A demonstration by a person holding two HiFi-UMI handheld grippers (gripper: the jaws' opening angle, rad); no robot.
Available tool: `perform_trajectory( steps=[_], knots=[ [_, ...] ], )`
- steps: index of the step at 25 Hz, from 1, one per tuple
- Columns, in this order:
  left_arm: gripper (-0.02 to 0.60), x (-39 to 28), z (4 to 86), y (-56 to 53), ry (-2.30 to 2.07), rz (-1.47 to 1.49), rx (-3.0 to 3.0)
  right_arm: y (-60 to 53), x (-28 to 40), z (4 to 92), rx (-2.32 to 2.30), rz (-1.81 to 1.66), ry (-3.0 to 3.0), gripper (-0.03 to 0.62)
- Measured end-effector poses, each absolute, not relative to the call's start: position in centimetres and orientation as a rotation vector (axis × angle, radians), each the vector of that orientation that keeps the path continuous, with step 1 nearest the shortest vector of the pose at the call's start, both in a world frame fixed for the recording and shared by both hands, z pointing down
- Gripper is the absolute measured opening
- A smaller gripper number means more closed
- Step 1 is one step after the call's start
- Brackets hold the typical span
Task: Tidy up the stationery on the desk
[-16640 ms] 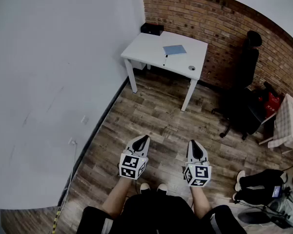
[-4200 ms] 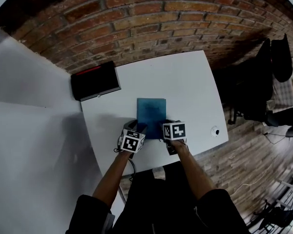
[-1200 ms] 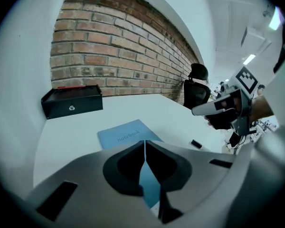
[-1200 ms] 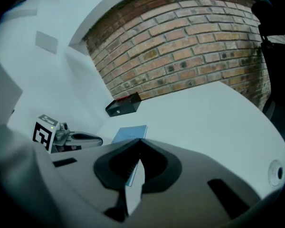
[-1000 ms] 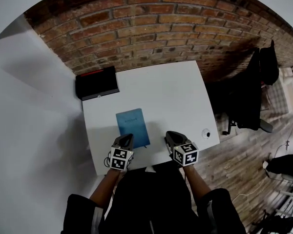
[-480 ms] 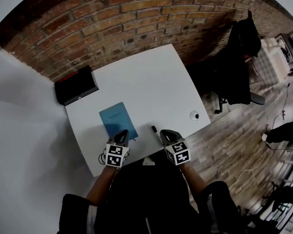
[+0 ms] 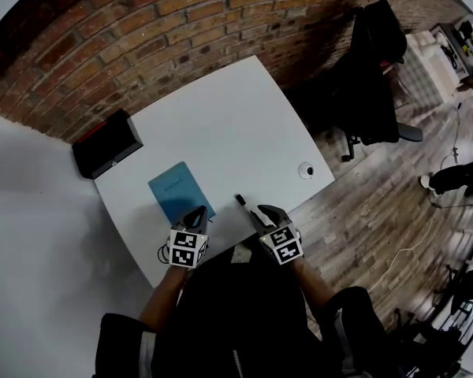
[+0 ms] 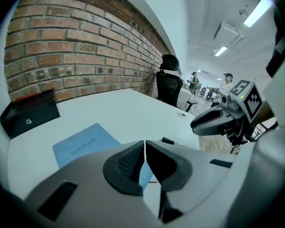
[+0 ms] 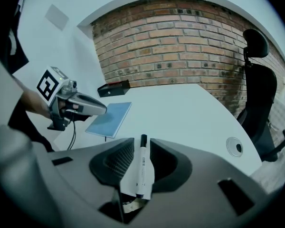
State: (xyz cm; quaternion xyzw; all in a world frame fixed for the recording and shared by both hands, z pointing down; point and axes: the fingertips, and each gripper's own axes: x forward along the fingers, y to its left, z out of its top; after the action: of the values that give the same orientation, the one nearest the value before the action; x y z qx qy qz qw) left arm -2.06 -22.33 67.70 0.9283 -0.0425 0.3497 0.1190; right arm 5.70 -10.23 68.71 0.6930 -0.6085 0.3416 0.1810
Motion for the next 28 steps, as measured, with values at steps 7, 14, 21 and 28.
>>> perform_trajectory(
  steps=[7,14,21,28],
  knots=[
    [0.023,-1.6,67.6,-21.5,-0.106,1.018,2.699,-9.8,4.5,71.5,1.829,0.958,-1.708,0.112],
    [0.023,-2.6,67.4,-21.9,-0.139,1.021,2.676,-9.6,4.4,73.9,1.758,1.016,-1.618,0.115],
    [0.023,-3.6,68.1,-21.9,-0.182,1.020,2.644,-9.5,4.2,74.8,1.721,1.036,-1.599,0.114],
    [0.023,-4.0,68.2,-22.2,-0.199,1.013,2.632,-9.2,4.4,75.8,1.709,1.081,-1.530,0.087]
  ],
)
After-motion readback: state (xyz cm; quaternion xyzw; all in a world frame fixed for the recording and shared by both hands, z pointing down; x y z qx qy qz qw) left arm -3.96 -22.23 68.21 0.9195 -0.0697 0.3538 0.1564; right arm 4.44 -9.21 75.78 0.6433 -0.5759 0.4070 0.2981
